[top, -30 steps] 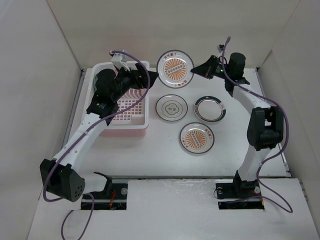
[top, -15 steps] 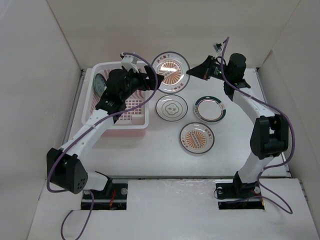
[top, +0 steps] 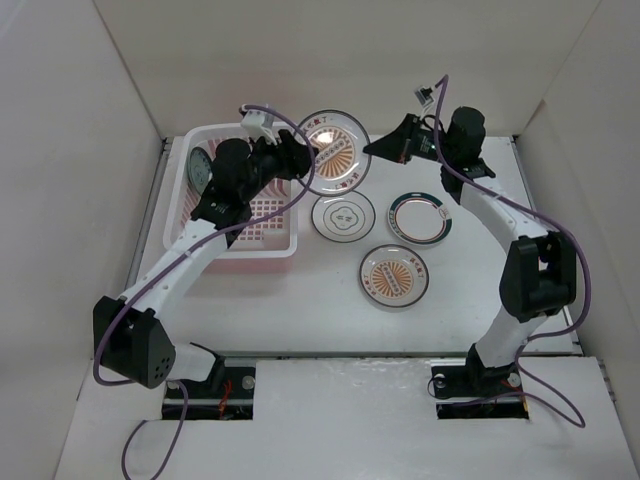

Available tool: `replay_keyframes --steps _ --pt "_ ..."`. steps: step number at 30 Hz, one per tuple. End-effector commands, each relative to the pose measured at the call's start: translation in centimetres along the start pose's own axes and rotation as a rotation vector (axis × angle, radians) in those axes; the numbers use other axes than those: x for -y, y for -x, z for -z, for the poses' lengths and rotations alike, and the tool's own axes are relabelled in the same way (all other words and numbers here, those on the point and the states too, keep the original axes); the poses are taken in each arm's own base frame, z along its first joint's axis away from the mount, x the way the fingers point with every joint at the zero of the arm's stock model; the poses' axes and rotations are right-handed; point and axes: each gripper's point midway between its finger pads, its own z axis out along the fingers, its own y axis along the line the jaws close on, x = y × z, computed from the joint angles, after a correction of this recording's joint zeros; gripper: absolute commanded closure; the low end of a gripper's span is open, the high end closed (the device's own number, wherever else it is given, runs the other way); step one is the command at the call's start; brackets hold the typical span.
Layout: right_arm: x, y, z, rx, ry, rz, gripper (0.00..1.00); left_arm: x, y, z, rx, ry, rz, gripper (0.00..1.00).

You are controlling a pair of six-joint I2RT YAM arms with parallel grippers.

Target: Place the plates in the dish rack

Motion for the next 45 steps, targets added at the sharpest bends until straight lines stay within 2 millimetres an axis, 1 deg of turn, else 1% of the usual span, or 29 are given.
replay_keyframes --steps 1,2,5,8,9,11,12,13,14,15,16,18,19,20,24,26,27,28,30,31,32,33,34,36,40,41,43,44,45 --pt "-4.5 1.7 0.4 0.032 0.096 0.144 1.0 2.2 2.6 0.9 0.096 -0.09 -0.021 0.61" --pt "-4.6 1.6 0.4 0.026 0.102 0.144 1.0 2.4 2.8 1.0 0.102 -0.104 -0.013 0.75" --pt "-5.0 1.1 0.2 0.011 0.118 0.153 1.0 2.7 2.7 1.0 0.097 -0.114 -0.003 1.0" --pt "-5.3 0.9 -0.1 0.006 0.125 0.152 1.0 2.8 2.6 1.0 0.093 -0.122 -0.004 1.0" --pt "-5.3 0.9 -0.1 0.006 0.125 0.152 0.88 2.8 2.6 1.0 0.093 -0.122 -0.004 1.0" --pt "-5.0 0.6 -0.1 0.002 0.121 0.144 0.35 2.6 3.3 1.2 0.115 -0.099 -0.004 1.0" --pt "-4.6 0.4 -0.1 0.005 0.11 0.134 0.09 2.2 5.0 1.6 0.165 -0.053 -0.005 1.0" --pt "-4.3 0.7 -0.2 0.02 0.096 0.146 0.0 1.3 4.8 1.7 0.149 -0.001 -0.015 1.0" --pt "-3.8 0.4 -0.2 0.021 0.078 0.128 0.0 0.8 5.8 2.2 0.167 0.044 -0.056 1.0" --pt "-2.9 -0.1 -0.2 0.016 0.048 0.128 0.0 0.9 7.9 2.8 0.205 0.081 -0.083 1.0" --pt "-1.7 0.1 -0.3 0.034 -0.008 0.128 0.0 -0.6 9.1 3.3 0.234 0.183 -0.109 1.0" --pt "0.4 -0.4 0.3 0.02 -0.137 0.149 0.0 -2.6 10.0 4.3 0.214 0.311 -0.194 1.0" --pt "1.4 -0.4 0.7 0.025 -0.2 0.158 0.0 -3.9 12.2 5.5 0.264 0.412 -0.209 1.0" --pt "2.4 0.1 0.5 0.056 -0.294 0.174 0.0 -4.7 12.7 6.0 0.264 0.453 -0.229 1.0" --pt "3.4 -0.6 1.5 0.045 -0.477 0.235 0.0 -7.7 16.0 9.3 0.365 0.632 -0.412 1.0" --pt "3.0 -1.5 1.9 0.038 -0.505 0.238 0.0 -9.1 15.7 9.6 0.339 0.682 -0.525 1.0" --pt "2.7 -1.9 1.7 0.033 -0.505 0.251 0.0 -9.6 16.4 10.0 0.359 0.703 -0.551 1.0" --pt "3.0 -2.3 2.1 0.031 -0.522 0.246 0.0 -10.9 16.3 9.9 0.344 0.734 -0.575 1.0" --pt "2.0 -3.2 1.8 0.014 -0.511 0.259 0.0 -13.3 15.7 10.0 0.309 0.773 -0.631 1.0" --pt "1.6 -3.0 1.9 0.02 -0.507 0.265 0.0 -13.7 15.0 9.4 0.3 0.762 -0.635 1.0" --pt "1.5 -4.0 2.1 0.0 -0.514 0.269 0.0 -15.1 15.2 10.0 0.305 0.785 -0.639 1.0" --pt "1.4 -4.1 1.9 0.0 -0.517 0.271 0.0 -16.2 14.1 9.6 0.284 0.781 -0.644 1.0" --pt "1.2 -4.5 2.1 -0.009 -0.522 0.282 0.0 -16.8 14.4 9.5 0.303 0.784 -0.648 1.0" --pt "0.6 -5.4 1.8 -0.025 -0.515 0.281 0.0 -19.5 13.8 9.4 0.275 0.805 -0.654 1.0" --pt "-0.8 -5.6 1.3 -0.028 -0.49 0.314 0.0 -21.8 11.8 8.2 0.235 0.752 -0.701 1.0" --pt "-1.3 -5.8 1.1 -0.036 -0.48 0.315 0.0 -21.5 12.3 8.2 0.264 0.741 -0.72 1.0" --pt "-1.7 -5.7 0.8 -0.036 -0.468 0.329 0.0 -23.4 11.9 8.2 0.246 0.764 -0.719 1.0" --pt "-1.7 -5.7 0.8 -0.036 -0.468 0.33 0.0 -23.3 11.4 7.6 0.234 0.731 -0.723 1.0" --pt "-2.0 -5.9 0.6 -0.04 -0.461 0.331 0.0 -24.4 10.8 7.6 0.214 0.744 -0.719 1.0"
